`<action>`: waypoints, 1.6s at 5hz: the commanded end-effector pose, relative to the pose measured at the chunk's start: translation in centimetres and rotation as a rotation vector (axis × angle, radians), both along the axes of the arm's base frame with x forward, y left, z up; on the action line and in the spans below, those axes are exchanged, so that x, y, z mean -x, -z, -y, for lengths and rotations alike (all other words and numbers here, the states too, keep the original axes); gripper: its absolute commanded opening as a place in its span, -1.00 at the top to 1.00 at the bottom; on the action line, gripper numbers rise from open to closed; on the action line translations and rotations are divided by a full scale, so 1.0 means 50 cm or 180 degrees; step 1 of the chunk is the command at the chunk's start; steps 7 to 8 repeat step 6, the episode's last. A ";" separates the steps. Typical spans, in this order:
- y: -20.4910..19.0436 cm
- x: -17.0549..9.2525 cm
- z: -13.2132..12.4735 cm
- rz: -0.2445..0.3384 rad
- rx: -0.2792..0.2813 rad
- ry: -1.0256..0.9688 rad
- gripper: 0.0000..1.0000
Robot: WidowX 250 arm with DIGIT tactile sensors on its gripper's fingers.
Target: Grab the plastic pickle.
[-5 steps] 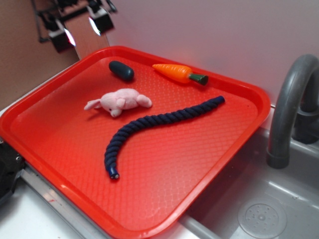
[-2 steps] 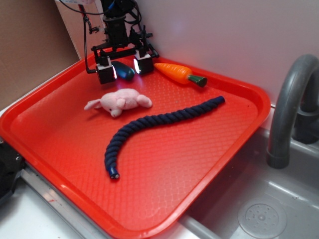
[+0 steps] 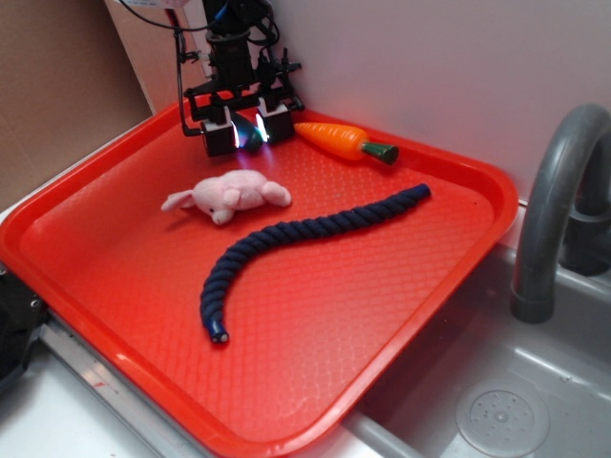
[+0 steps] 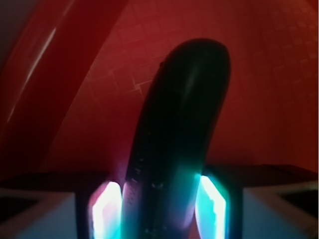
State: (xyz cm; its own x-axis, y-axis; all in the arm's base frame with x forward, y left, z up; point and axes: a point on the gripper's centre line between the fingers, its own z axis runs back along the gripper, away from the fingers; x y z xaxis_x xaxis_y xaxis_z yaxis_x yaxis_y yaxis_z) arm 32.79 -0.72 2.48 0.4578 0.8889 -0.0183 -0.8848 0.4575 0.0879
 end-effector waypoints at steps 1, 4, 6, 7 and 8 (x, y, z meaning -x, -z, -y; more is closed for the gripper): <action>-0.156 0.051 0.059 0.0093 -0.0360 0.1276 1.00; -0.393 0.178 0.096 0.0771 -0.0217 0.3537 1.00; -0.419 0.208 0.087 0.0898 0.0156 0.3345 1.00; -0.419 0.208 0.087 0.0898 0.0156 0.3345 1.00; -0.419 0.208 0.087 0.0898 0.0156 0.3345 1.00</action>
